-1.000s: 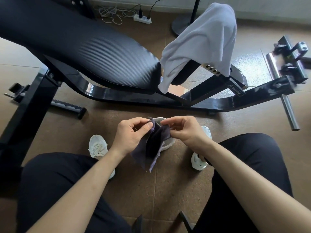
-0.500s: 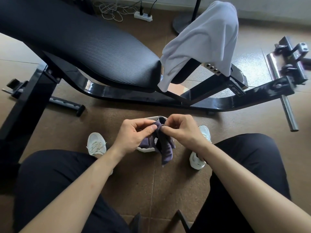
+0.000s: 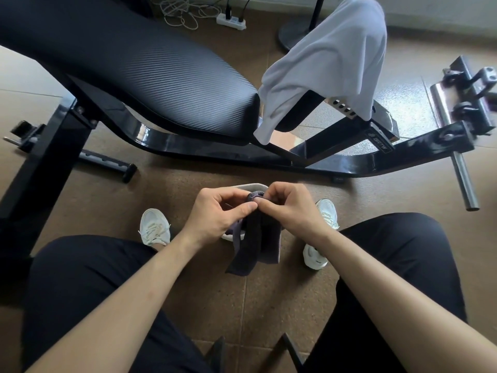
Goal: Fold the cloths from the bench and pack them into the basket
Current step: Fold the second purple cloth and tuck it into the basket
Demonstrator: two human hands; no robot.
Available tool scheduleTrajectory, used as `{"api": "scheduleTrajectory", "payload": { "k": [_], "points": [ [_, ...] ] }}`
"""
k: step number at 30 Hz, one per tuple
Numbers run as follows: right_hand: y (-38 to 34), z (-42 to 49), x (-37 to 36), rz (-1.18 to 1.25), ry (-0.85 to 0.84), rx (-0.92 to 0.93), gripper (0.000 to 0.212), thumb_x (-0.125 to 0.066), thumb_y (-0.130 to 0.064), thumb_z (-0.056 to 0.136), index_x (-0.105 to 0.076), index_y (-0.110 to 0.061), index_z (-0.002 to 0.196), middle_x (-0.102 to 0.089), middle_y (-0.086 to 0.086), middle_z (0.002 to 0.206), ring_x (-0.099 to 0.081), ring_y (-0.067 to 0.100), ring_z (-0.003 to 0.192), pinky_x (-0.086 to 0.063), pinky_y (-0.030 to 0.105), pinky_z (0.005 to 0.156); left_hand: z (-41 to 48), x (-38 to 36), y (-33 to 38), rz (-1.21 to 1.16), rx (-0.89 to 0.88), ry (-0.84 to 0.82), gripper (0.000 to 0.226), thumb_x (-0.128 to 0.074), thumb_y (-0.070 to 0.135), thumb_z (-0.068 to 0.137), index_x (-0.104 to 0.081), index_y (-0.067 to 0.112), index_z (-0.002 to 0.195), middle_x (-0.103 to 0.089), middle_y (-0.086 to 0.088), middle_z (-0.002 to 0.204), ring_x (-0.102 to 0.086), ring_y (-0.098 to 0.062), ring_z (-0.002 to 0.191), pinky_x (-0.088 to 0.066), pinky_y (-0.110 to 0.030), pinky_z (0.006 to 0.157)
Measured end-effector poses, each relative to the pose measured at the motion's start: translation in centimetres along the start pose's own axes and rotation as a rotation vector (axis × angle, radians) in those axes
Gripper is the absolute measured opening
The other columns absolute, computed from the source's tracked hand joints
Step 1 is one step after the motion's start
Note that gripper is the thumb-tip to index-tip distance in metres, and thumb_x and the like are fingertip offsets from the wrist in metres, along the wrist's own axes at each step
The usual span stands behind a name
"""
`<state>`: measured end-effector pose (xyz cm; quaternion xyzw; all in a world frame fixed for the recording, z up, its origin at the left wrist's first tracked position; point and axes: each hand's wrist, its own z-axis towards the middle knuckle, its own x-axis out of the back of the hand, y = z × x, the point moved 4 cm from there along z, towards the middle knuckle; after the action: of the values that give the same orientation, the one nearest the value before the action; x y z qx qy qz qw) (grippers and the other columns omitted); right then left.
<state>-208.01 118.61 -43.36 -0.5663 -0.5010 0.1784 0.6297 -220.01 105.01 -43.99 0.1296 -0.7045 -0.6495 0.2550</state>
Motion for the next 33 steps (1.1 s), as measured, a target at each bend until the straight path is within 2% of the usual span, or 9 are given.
{"api": "scheduleTrajectory", "payload": {
  "k": [4,9,14,16,18,21,25,30,33],
  "points": [
    [0.1,0.0,-0.2,-0.016,-0.018,0.04,0.021,-0.077,-0.027,0.089,-0.064,-0.021,0.074,-0.059,-0.013,0.06,-0.05,0.001,0.055,-0.039,0.013,0.053,0.1,0.3,-0.5,0.083,0.006,0.009,0.015,-0.074,0.016,0.09,-0.076,0.023,0.103,-0.076,0.012,0.094,-0.073,-0.009,0.091,-0.057,-0.02,0.076],
    [1.0,0.4,0.2,-0.252,-0.156,0.056,0.016,-0.082,-0.024,0.083,-0.069,-0.03,0.089,-0.067,-0.015,0.076,-0.062,-0.001,0.07,-0.044,0.012,0.063,0.5,1.2,-1.1,0.217,-0.012,0.096,0.01,-0.065,0.018,0.098,-0.073,0.015,0.103,-0.073,0.003,0.093,-0.07,-0.013,0.089,-0.059,-0.031,0.078],
    [3.1,0.9,1.4,-0.478,-0.173,0.01,0.019,-0.081,-0.029,0.082,-0.065,-0.038,0.087,-0.057,-0.021,0.071,-0.056,0.008,0.073,-0.042,0.031,0.075,0.8,3.3,-1.8,0.3,0.001,0.252,0.007,-0.06,0.023,0.101,-0.067,0.021,0.102,-0.069,0.008,0.092,-0.067,-0.011,0.089,-0.058,-0.031,0.078],
    [3.7,1.1,2.2,-0.618,-0.153,-0.007,0.013,-0.078,-0.032,0.084,-0.07,-0.032,0.094,-0.06,-0.015,0.078,-0.054,0.014,0.086,-0.036,0.035,0.085,1.0,4.4,-1.9,0.33,0.001,0.328,0.006,-0.06,0.023,0.101,-0.066,0.023,0.103,-0.068,0.011,0.09,-0.066,-0.01,0.086,-0.057,-0.03,0.077],
    [4.5,1.1,3.0,-0.706,-0.127,-0.04,0.011,-0.075,-0.034,0.087,-0.07,-0.032,0.096,-0.064,-0.011,0.088,-0.047,0.016,0.098,-0.025,0.036,0.086,1.1,5.4,-2.1,0.341,0.007,0.402,0.008,-0.06,0.023,0.101,-0.068,0.019,0.103,-0.069,0.005,0.09,-0.067,-0.014,0.084,-0.058,-0.033,0.077],
    [5.4,1.2,4.3,-0.753,-0.058,-0.102,0.013,-0.073,-0.034,0.089,-0.062,-0.039,0.09,-0.06,-0.013,0.09,-0.036,0.013,0.099,-0.02,0.037,0.084,1.0,7.3,-2.8,0.287,0.041,0.49,0.013,-0.06,0.021,0.102,-0.069,0.012,0.107,-0.071,-0.004,0.096,-0.069,-0.02,0.088,-0.061,-0.04,0.081],
    [5.9,1.1,5.9,-0.735,0.047,-0.166,0.022,-0.076,-0.031,0.087,-0.055,-0.037,0.092,-0.065,-0.011,0.09,-0.05,0.019,0.1,-0.032,0.04,0.087,0.6,8.6,-2.8,0.233,0.055,0.579,0.007,-0.06,0.016,0.102,-0.067,0.016,0.103,-0.068,0.002,0.092,-0.066,-0.009,0.084,-0.06,-0.036,0.086],
    [5.4,0.6,6.0,-0.68,0.073,-0.186,0.039,-0.074,-0.021,0.089,-0.066,-0.029,0.126,-0.072,-0.011,0.089,-0.066,0.018,0.096,-0.054,0.042,0.089,-0.3,8.4,-3.3,0.141,0.11,0.56,0.01,-0.061,0.013,0.1,-0.069,0.018,0.103,-0.07,0.001,0.096,-0.068,-0.013,0.091,-0.061,-0.039,0.089],
    [5.4,0.6,6.3,-0.695,0.067,-0.221,0.017,-0.071,-0.023,0.089,-0.076,-0.033,0.103,-0.075,-0.006,0.095,-0.067,0.019,0.092,-0.055,0.034,0.079,-0.8,8.4,-3.0,0.06,0.127,0.504,0.02,-0.062,0.01,0.1,-0.071,0.029,0.099,-0.072,0.001,0.097,-0.07,-0.016,0.095,-0.061,-0.041,0.089]
  ]
}}
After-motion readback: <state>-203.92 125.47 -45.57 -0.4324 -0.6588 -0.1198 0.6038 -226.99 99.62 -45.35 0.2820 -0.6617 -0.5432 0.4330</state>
